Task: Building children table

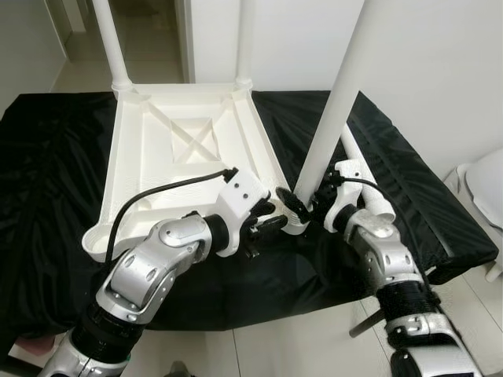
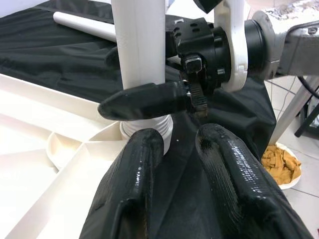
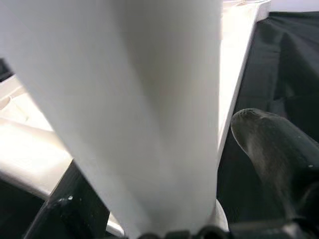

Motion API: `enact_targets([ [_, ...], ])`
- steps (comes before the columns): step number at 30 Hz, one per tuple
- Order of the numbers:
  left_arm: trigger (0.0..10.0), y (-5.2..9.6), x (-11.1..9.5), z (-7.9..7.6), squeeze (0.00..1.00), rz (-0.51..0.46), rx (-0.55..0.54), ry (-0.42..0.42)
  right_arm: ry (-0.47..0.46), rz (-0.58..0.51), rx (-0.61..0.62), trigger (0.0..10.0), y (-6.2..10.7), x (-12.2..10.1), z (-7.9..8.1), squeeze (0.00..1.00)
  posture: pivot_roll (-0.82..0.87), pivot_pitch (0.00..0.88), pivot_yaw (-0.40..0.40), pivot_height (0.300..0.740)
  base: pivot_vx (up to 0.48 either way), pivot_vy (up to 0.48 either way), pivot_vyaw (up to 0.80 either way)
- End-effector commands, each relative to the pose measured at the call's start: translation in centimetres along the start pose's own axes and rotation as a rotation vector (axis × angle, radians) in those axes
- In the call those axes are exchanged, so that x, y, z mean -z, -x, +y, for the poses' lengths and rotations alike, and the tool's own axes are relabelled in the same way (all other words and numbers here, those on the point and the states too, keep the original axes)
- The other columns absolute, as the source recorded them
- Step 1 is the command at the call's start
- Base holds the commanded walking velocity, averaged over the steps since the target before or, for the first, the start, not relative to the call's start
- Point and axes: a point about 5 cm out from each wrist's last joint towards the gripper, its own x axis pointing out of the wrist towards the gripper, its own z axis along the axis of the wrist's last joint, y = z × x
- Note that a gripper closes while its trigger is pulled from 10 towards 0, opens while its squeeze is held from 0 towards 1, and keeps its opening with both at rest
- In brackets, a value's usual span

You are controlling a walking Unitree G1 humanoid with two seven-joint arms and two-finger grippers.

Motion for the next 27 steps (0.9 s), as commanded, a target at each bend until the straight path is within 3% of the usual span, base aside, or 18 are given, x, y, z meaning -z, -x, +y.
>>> enact_targets([
  [1, 10.0, 0.0, -0.2, -0.1, 0.00, -0.002, 0.030, -0.009, 0.031, 0.012, -0.037, 10.0, -0.2, 0.1, -0.1, 0.00, -0.02, 0.000, -0.037, 0.740, 0.000, 0.000, 0.00],
  [8, 10.0, 0.1, -0.3, 0.0, 0.00, -0.001, 0.021, -0.010, 0.045, 0.028, -0.096, 10.0, -0.7, 0.3, -0.7, 0.00, 0.00, 0.003, -0.037, 0.740, 0.000, 0.000, 0.00],
  [9, 10.0, 0.2, -0.3, 0.0, 0.00, 0.000, 0.020, -0.010, 0.043, 0.028, -0.114, 2.3, -0.8, 0.3, -0.7, 0.00, 0.00, 0.006, -0.036, 0.740, 0.000, 0.000, 0.00],
  [10, 10.0, 0.2, -0.3, 0.0, 0.00, 0.000, 0.020, -0.010, 0.043, 0.028, -0.114, 2.3, -0.8, 0.3, -0.7, 0.00, 0.00, 0.006, -0.036, 0.740, 0.000, 0.000, 0.00],
  [11, 10.0, 0.2, -0.3, -0.1, 0.00, 0.001, 0.020, -0.009, 0.039, 0.029, -0.127, 0.0, -0.8, 0.4, -0.6, 0.00, 0.00, 0.008, -0.036, 0.740, 0.000, 0.000, 0.00],
  [17, 10.0, 0.3, -0.2, -0.2, 0.00, 0.003, 0.020, -0.005, 0.024, 0.018, -0.172, 0.0, -0.7, 0.8, -0.4, 0.00, 0.00, 0.011, -0.036, 0.740, 0.000, 0.000, 0.00],
  [27, 10.0, 0.3, -0.2, -0.2, 0.00, 0.005, 0.024, -0.005, -0.025, -0.004, -0.130, 0.0, -0.4, 1.3, -0.1, 0.00, -0.01, 0.014, -0.033, 0.740, 0.000, 0.000, 0.00],
])
